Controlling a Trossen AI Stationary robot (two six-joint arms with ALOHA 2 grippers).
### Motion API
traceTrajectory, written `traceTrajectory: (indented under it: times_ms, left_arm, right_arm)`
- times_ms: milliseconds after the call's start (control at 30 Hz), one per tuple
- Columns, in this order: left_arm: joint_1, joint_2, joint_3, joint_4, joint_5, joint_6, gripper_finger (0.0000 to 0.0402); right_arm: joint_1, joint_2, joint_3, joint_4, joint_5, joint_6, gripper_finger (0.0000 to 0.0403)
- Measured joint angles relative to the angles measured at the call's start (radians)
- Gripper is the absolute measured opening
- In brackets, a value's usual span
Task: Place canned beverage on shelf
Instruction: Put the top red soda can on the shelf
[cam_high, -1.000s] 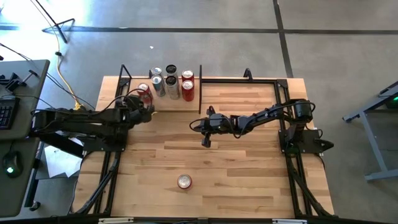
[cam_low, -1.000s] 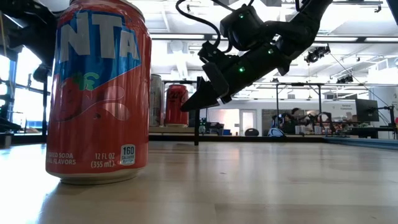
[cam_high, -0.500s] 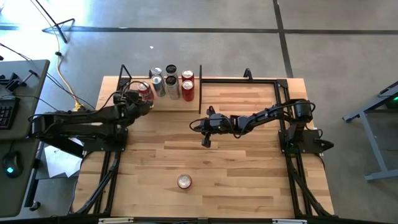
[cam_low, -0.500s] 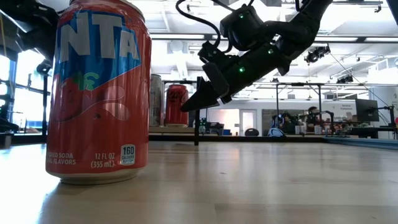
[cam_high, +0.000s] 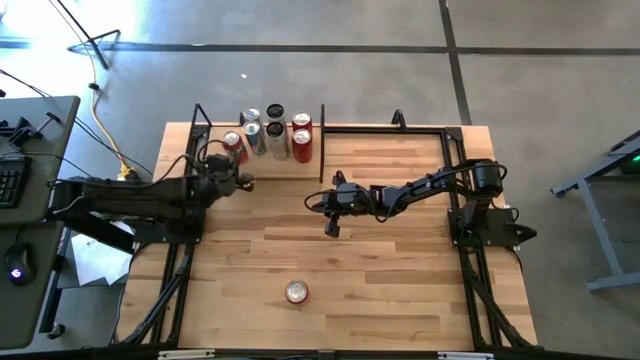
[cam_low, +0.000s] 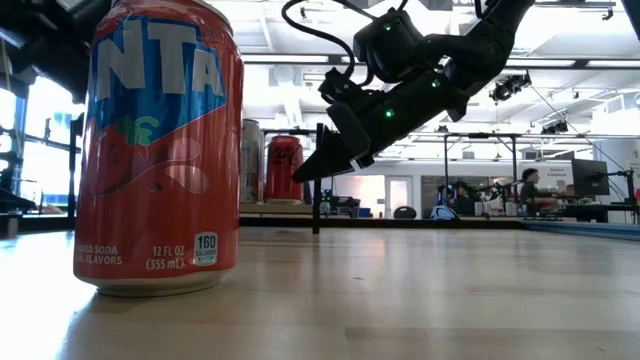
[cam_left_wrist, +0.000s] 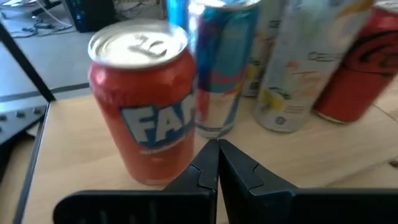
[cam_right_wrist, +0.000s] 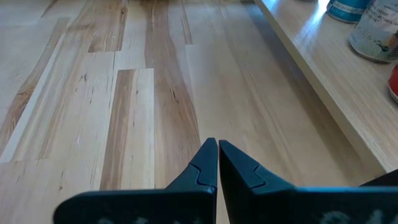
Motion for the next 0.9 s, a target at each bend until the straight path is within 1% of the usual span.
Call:
traceTrajectory:
  times_ms: [100,233,400,500,567,633,667,733,900]
  left_arm:
    - [0.024,0.025,-0.058,0.092,-0.01,-0.017,0.0]
    - [0.045,0.03,-0.097,0.128,-0.054,-0.044,0.0]
    - [0.046,0.026,-0.101,0.127,-0.112,-0.035,0.0]
    - [0.046,0.026,-0.101,0.118,-0.164,-0.042,0.0]
    - [0.054,0.025,-0.101,0.1,-0.2,-0.043,0.0]
    - [0.071,0.014,-0.101,0.079,-0.216,-0.043,0.0]
    - [0.078,0.008,-0.101,0.077,-0.211,-0.043,0.0]
    - [0.086,-0.007,-0.101,0.076,-0.165,-0.043,0.0]
    - [0.051,-0.037,-0.1,0.08,0.024,0.018,0.0]
  right_arm:
    - [0.0,0.0,0.0,0.0,0.0,0.0,0.0]
    - [0.0,0.0,0.0,0.0,0.0,0.0,0.0]
    - [0.0,0.0,0.0,0.001,0.0,0.0,0.0]
    - [0.0,0.0,0.0,0.001,0.0,0.0,0.0]
    - [0.0,0.0,0.0,0.001,0.0,0.0,0.0]
    - [0.0,0.0,0.0,0.001,0.0,0.0,0.0]
    - [0.0,0.0,0.0,0.001,0.0,0.0,0.0]
    - [0.0,0.0,0.0,0.001,0.0,0.0,0.0]
    - [0.0,0.0,0.0,0.001,0.0,0.0,0.0]
